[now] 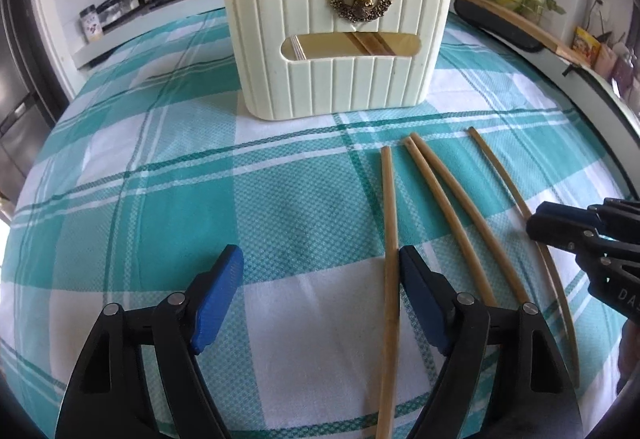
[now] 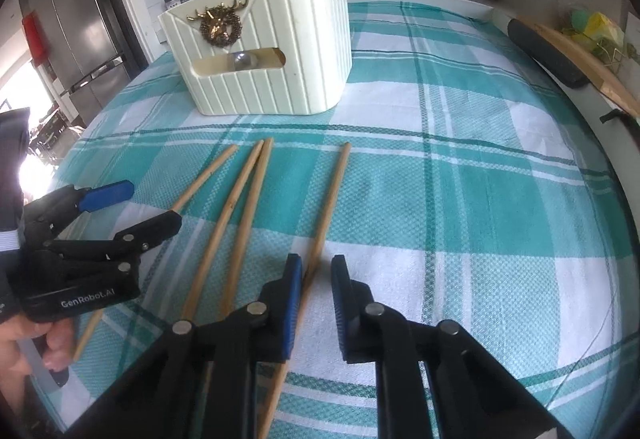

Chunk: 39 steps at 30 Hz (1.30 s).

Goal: Organize utensils
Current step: 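Close the left tool on a wooden chopstick while the right tool grasps another, then lift both held chopsticks and carry them over the cream caddy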

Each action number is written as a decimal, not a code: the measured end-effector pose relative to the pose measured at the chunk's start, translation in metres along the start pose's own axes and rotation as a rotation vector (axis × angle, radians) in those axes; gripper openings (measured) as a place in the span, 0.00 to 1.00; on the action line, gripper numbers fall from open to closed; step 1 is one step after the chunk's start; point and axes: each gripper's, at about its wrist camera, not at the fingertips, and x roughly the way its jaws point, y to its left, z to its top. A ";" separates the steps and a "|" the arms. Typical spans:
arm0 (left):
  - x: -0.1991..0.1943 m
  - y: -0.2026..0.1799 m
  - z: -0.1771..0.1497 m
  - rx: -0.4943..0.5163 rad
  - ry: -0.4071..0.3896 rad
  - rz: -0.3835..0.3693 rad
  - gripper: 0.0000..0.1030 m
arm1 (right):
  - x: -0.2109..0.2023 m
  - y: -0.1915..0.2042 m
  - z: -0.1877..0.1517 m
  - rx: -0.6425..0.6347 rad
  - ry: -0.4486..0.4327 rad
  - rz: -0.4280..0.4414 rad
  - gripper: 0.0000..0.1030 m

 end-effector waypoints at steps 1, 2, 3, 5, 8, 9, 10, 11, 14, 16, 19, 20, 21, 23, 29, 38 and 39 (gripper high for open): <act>0.001 -0.002 0.003 0.012 0.002 0.000 0.78 | 0.001 -0.001 0.002 -0.001 0.006 0.009 0.19; 0.002 -0.004 0.006 0.026 0.004 -0.001 0.78 | 0.003 -0.003 0.004 -0.004 0.013 0.007 0.19; 0.005 -0.008 0.009 0.045 0.010 -0.002 0.78 | 0.005 -0.004 0.008 -0.008 0.020 0.005 0.19; 0.012 -0.016 0.018 0.082 0.022 -0.004 0.78 | 0.010 -0.004 0.015 -0.019 0.034 0.000 0.18; 0.021 -0.024 0.033 0.127 0.046 -0.026 0.71 | 0.022 -0.004 0.031 -0.030 0.053 -0.013 0.18; 0.024 -0.024 0.038 0.129 0.064 -0.048 0.67 | 0.026 -0.003 0.038 -0.036 0.054 -0.015 0.18; 0.028 -0.023 0.043 0.124 0.079 -0.066 0.66 | 0.031 -0.003 0.044 -0.040 0.062 -0.016 0.18; 0.031 -0.023 0.048 0.118 0.094 -0.080 0.61 | 0.035 -0.002 0.050 -0.040 0.068 -0.016 0.18; 0.035 -0.025 0.058 0.129 0.106 -0.095 0.34 | 0.047 0.000 0.067 -0.036 0.092 -0.020 0.17; 0.036 -0.028 0.061 0.137 0.110 -0.120 0.09 | 0.051 0.000 0.074 -0.028 0.104 -0.027 0.09; 0.035 -0.031 0.061 0.129 0.096 -0.120 0.05 | 0.054 -0.002 0.080 -0.007 0.104 -0.024 0.06; 0.033 -0.029 0.061 0.120 0.088 -0.123 0.04 | 0.054 -0.004 0.081 0.009 0.101 -0.015 0.06; 0.030 -0.026 0.060 0.106 0.075 -0.126 0.04 | 0.052 -0.006 0.080 0.027 0.093 0.000 0.06; 0.016 -0.018 0.060 0.074 0.035 -0.135 0.04 | 0.040 -0.010 0.079 0.057 0.055 0.032 0.05; -0.043 0.002 0.068 0.007 -0.100 -0.154 0.04 | -0.024 -0.014 0.078 0.094 -0.089 0.091 0.06; -0.128 0.013 0.073 -0.037 -0.298 -0.201 0.04 | -0.131 0.004 0.074 0.055 -0.300 0.145 0.06; -0.136 0.015 0.071 -0.042 -0.313 -0.207 0.04 | -0.140 0.007 0.072 0.051 -0.319 0.144 0.05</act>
